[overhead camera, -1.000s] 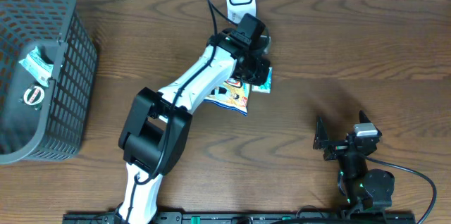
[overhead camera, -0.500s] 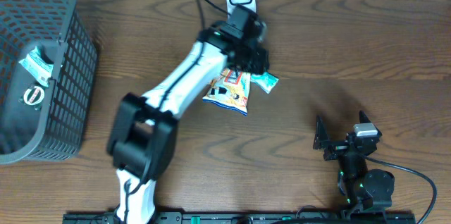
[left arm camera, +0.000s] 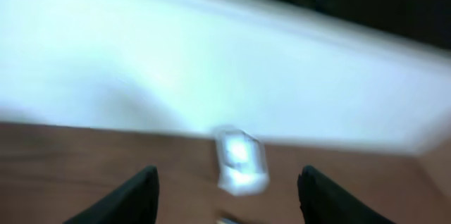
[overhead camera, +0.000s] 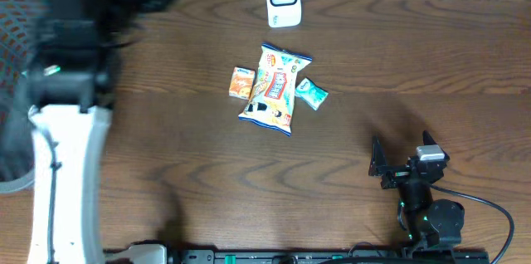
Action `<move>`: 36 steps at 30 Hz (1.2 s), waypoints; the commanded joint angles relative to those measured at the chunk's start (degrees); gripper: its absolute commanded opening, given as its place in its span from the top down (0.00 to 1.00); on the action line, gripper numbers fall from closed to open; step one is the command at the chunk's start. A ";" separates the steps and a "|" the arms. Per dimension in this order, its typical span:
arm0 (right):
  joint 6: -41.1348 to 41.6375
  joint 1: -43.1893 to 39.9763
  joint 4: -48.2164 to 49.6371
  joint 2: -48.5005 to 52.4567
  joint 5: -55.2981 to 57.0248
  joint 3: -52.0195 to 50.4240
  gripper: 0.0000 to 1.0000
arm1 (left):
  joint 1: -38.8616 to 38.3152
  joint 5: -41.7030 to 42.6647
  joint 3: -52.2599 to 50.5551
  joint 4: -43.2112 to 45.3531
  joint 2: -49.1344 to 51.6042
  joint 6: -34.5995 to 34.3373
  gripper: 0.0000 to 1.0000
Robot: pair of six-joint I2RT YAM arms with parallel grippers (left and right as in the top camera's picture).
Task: Scan the item barcode
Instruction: 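Reach the left gripper into the basket and grasp the mint-green wrapped pack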
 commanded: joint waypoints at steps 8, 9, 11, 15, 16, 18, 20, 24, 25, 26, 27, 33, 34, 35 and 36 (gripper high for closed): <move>0.81 -0.11 -0.26 -0.31 0.04 -0.04 0.01 | 26.34 -20.31 0.26 -5.79 4.81 -0.17 0.27; 0.79 -0.11 -0.26 -0.31 0.04 -0.04 0.01 | 27.91 -20.28 0.26 -6.36 5.95 -0.74 0.27; 0.81 -0.11 -0.26 -0.31 0.04 -0.04 0.01 | 30.27 -19.69 0.26 -7.06 8.28 -2.34 0.27; 0.81 -0.11 -0.26 -0.31 0.04 -0.04 0.01 | 32.96 -17.18 0.26 -6.99 13.57 -2.47 0.27; 0.79 -0.11 -0.26 -0.31 0.04 -0.04 0.01 | 33.27 -17.16 0.26 -6.80 15.02 -2.47 0.27; 0.81 -0.11 -0.26 -0.31 0.04 -0.04 0.01 | 33.46 -17.09 0.26 -6.78 18.32 -2.47 0.27; 0.81 -0.11 -0.26 -0.31 0.04 -0.04 0.01 | 33.44 -17.09 0.26 -6.75 20.94 -2.47 0.27; 0.79 -0.11 -0.26 -0.31 0.04 -0.04 0.01 | 33.40 -17.20 0.26 -6.25 26.40 -2.40 0.27; 0.81 -0.11 -0.26 -0.31 0.04 -0.04 0.01 | 33.40 -17.33 0.26 -5.77 27.85 -2.40 0.27; 0.79 -0.11 -0.26 -0.31 0.04 -0.04 0.01 | 33.40 -17.31 0.26 -5.29 29.22 -2.43 0.27; 0.79 -0.11 -0.26 -0.31 0.04 -0.04 0.01 | 33.40 -17.38 0.26 -4.94 30.53 -2.40 0.27; 0.81 -0.11 -0.26 -0.31 0.04 -0.04 0.01 | 33.40 -17.53 0.26 -1.51 36.96 -2.21 0.27; 0.81 -0.11 -0.26 -0.31 0.04 -0.04 0.01 | 33.38 -17.51 0.26 -1.07 37.59 -2.21 0.27; 0.79 -0.11 -0.26 -0.31 0.04 -0.04 0.01 | 33.29 -17.51 0.26 -0.48 38.34 -2.19 0.27; 0.79 -0.11 -0.26 -0.31 0.04 -0.04 0.01 | 33.16 -17.53 0.26 0.07 39.01 -2.19 0.27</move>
